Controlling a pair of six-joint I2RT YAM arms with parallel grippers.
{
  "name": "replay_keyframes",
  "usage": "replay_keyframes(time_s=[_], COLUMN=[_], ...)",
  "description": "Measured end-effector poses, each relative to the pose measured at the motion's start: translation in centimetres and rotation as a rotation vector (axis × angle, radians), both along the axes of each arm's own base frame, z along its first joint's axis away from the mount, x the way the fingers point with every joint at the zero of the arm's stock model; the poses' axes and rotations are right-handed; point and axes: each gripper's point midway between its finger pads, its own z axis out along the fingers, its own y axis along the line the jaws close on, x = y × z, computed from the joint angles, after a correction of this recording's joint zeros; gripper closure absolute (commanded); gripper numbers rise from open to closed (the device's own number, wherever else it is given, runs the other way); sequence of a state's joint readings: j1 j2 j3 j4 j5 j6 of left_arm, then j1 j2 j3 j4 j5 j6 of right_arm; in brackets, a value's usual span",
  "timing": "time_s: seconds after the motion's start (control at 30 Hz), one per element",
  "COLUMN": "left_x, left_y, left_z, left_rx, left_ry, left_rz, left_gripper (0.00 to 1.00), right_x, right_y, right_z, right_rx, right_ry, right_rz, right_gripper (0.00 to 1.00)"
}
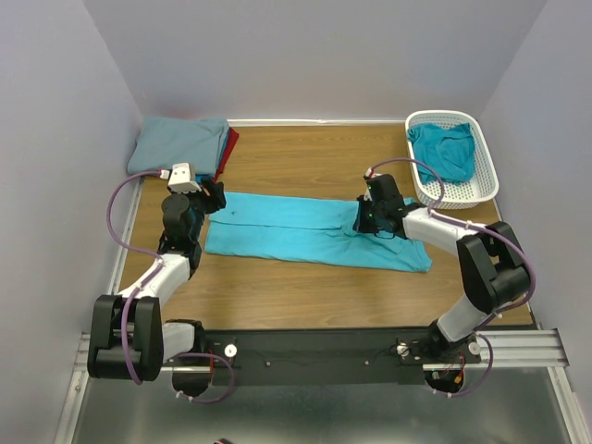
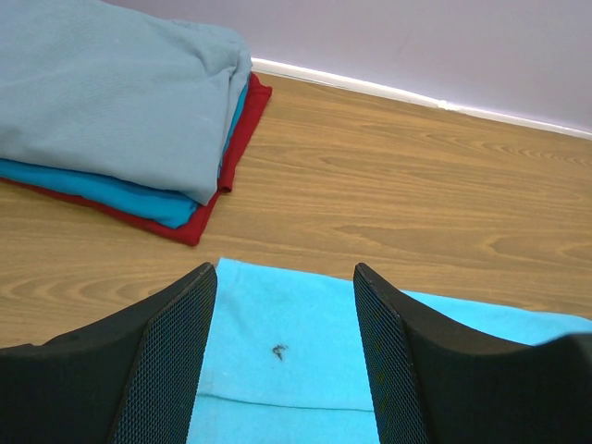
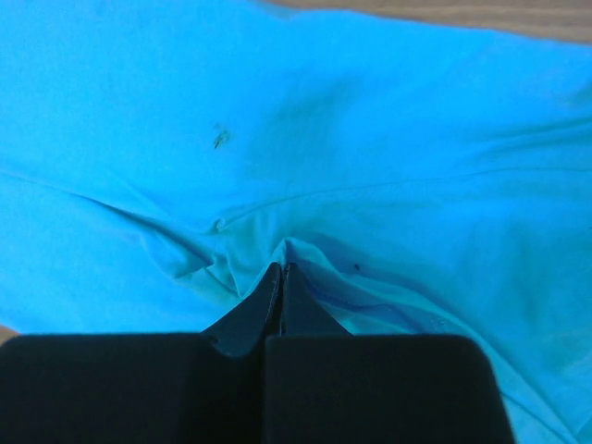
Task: Fold and stack the t-shirts
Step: Fold the tshirt
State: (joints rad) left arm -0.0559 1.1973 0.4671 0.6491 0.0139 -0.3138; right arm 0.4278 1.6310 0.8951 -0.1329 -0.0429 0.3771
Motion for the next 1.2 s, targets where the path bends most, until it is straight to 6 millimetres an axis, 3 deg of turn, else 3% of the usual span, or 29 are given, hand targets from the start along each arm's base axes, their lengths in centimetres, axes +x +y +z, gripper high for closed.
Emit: replay_keyframes(time_s=[0.53, 0.77, 1.0, 1.2], left_x=[0.0, 0.0, 0.0, 0.0], left_y=[0.1, 0.0, 0.0, 0.0], left_z=[0.0, -0.1, -0.2, -0.2], left_rx=[0.0, 0.0, 0.0, 0.0], left_ry=[0.0, 0.004, 0.007, 0.007], left_rz=[0.001, 0.0, -0.001, -0.004], left_gripper=[0.31, 0.31, 0.31, 0.31], right_x=[-2.2, -3.2, -4.5, -4.1], right_y=[1.9, 1.9, 2.3, 1.5], right_z=[0.2, 0.8, 2.5, 4.2], right_rx=[-0.034, -0.044, -0.011, -0.025], right_ry=[0.007, 0.013, 0.003, -0.057], right_rz=[-0.037, -0.058, -0.056, -0.084], right_gripper=[0.95, 0.64, 0.48, 0.35])
